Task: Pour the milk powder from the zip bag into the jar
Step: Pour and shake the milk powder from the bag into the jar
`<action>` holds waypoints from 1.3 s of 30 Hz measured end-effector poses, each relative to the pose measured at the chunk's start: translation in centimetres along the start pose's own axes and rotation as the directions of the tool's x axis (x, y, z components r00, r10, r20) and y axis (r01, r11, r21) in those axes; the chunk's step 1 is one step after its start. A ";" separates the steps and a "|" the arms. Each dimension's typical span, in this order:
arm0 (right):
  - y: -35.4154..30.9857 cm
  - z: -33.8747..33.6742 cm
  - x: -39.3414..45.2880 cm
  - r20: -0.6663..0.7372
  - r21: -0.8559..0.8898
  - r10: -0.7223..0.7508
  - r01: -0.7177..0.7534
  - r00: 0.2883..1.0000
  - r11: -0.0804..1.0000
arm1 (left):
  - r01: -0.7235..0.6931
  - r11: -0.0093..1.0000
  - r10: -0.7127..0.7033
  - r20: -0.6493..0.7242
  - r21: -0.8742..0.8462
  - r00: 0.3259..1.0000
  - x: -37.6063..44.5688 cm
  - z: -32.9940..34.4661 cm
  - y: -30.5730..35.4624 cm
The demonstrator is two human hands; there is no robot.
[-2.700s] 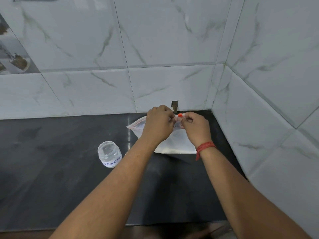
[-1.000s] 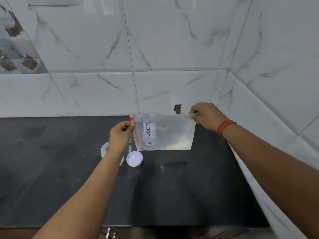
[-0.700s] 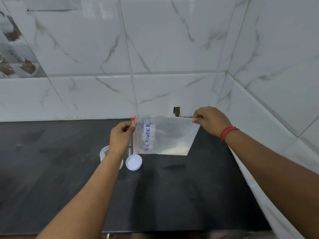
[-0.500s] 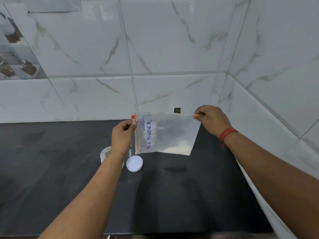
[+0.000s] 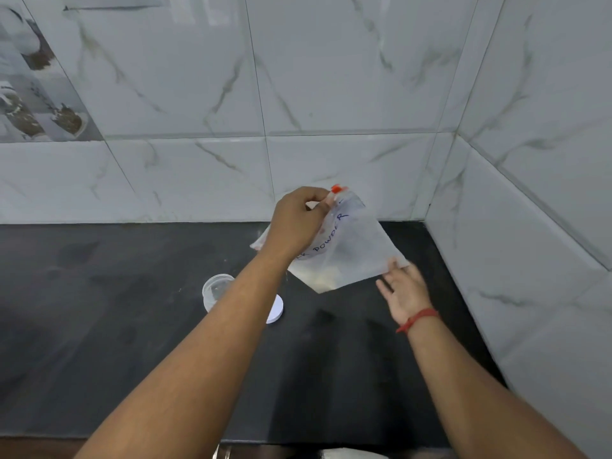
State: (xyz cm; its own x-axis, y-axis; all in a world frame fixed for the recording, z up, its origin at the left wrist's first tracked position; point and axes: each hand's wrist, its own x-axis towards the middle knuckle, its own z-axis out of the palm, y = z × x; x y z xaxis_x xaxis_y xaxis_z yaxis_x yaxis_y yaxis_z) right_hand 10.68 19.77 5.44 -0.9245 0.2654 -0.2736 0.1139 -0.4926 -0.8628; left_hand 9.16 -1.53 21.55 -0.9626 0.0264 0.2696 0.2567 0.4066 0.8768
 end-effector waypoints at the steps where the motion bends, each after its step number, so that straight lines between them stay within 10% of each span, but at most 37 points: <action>1: 1.2 0.0 -0.2 0.045 0.004 0.062 -0.062 0.997 0.998 | -0.008 1.000 0.008 0.014 0.009 1.000 0.1 0.2 0.5; 9: 5.1 1.4 -1.2 0.206 0.039 0.231 -0.244 0.951 0.969 | 0.074 0.991 -0.061 0.113 -0.114 0.992 0.4 -0.2 3.3; 26: 3.4 2.8 -0.3 0.210 0.312 0.198 -0.258 0.957 0.914 | -0.024 0.987 -0.042 0.394 0.161 0.918 -1.5 -6.2 -1.9; 39: 4.4 1.8 -1.4 0.280 0.186 0.209 -0.266 0.937 0.946 | -0.134 0.965 0.119 0.078 0.228 0.990 0.5 -3.7 -1.5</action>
State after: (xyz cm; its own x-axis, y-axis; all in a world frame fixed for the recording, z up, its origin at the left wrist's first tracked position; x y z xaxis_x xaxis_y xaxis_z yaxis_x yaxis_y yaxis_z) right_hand 11.82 15.77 2.79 -0.9444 -0.0859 -0.3175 0.2861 -0.6909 -0.6640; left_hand 8.60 -5.48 21.83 -0.9291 0.1460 0.3399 0.3568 0.5964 0.7190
